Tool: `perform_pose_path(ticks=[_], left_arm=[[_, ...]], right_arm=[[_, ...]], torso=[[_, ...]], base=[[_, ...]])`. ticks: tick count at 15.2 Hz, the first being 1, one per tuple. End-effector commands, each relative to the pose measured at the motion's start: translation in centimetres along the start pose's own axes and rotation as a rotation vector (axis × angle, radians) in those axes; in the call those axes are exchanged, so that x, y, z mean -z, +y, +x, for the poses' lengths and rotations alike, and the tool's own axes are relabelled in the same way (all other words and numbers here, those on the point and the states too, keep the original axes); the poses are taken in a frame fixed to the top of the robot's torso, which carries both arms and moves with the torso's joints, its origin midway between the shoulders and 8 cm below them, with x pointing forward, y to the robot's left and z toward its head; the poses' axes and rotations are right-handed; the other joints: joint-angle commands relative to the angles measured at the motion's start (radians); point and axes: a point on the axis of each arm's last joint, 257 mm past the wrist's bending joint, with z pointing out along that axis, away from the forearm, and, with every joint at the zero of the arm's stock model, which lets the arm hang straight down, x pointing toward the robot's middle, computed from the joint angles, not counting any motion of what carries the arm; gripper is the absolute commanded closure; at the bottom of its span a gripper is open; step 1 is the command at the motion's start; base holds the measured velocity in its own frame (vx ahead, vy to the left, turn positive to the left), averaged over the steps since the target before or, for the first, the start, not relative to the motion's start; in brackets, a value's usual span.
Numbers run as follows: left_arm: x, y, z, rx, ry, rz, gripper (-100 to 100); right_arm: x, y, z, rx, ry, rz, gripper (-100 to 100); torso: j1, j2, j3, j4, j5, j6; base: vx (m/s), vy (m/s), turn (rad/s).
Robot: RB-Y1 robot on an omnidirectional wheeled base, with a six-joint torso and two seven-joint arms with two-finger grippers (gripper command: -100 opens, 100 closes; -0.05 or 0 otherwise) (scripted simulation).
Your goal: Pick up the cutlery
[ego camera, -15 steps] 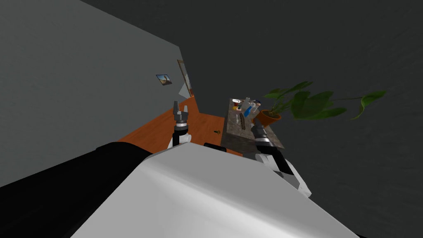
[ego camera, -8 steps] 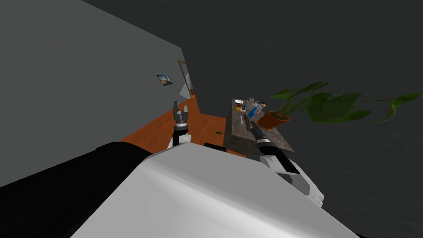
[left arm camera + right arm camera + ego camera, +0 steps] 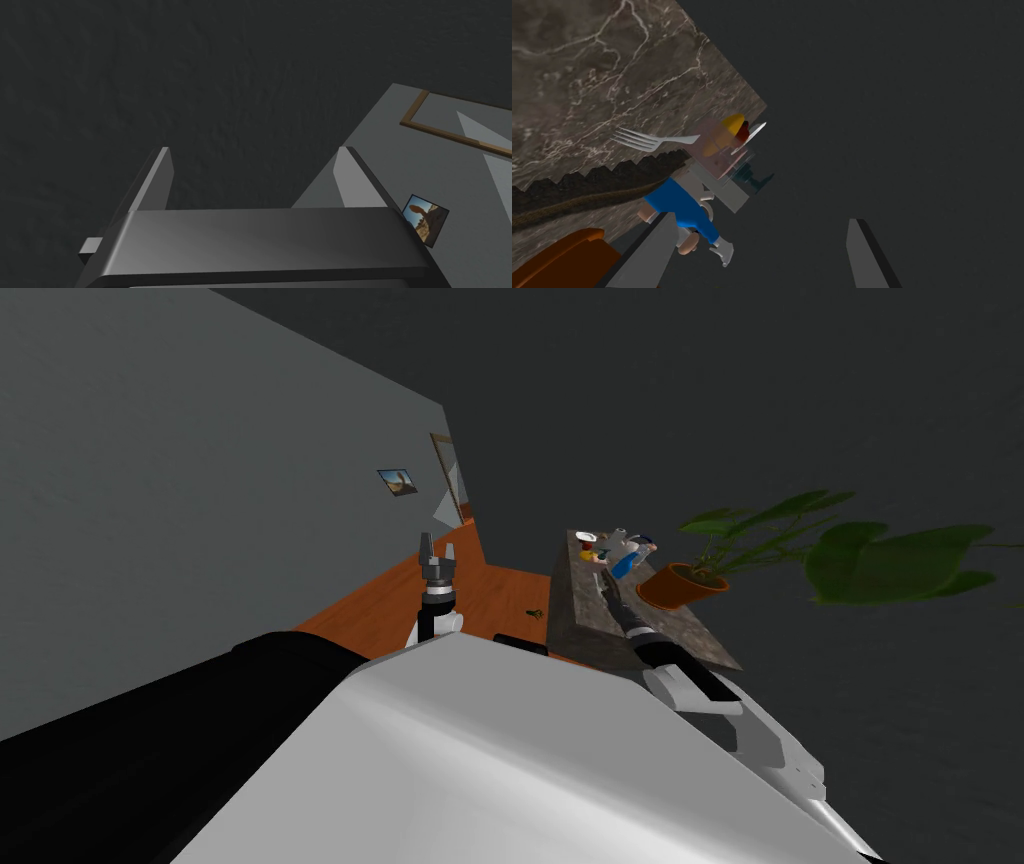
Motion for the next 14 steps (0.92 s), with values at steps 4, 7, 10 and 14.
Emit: perform_pose_path(ticks=[4, 7, 10, 14], left_arm=[[0.0, 0.0, 0.0, 0.000, 0.000, 0.000, 0], [0.0, 0.0, 0.0, 0.000, 0.000, 0.000, 0], [0.0, 0.0, 0.0, 0.000, 0.000, 0.000, 0], [0.0, 0.0, 0.0, 0.000, 0.000, 0.000, 0]], right_arm=[[0.4, -4.2, 0.4, 0.116, 0.100, 0.127, -100], [0.8, -6.0, 0.4, 0.174, 0.147, 0.184, -100], [1.7, -9.0, 0.3, 0.255, 0.220, 0.272, -100], [2.5, -11.0, 0.0, 0.323, 0.275, 0.339, -100]], torso=[[0.000, -0.002, -0.001, -0.001, 0.000, 0.000], [-0.001, -0.005, -0.003, -0.001, 0.000, 0.000], [-0.002, -0.006, -0.004, -0.001, 0.000, 0.000], [-0.001, -0.008, -0.005, -0.002, 0.000, 0.000]], base=[[0.121, 0.125, 0.001], [0.156, 0.100, -0.016], [0.167, 0.091, -0.024], [0.173, 0.095, -0.016]])
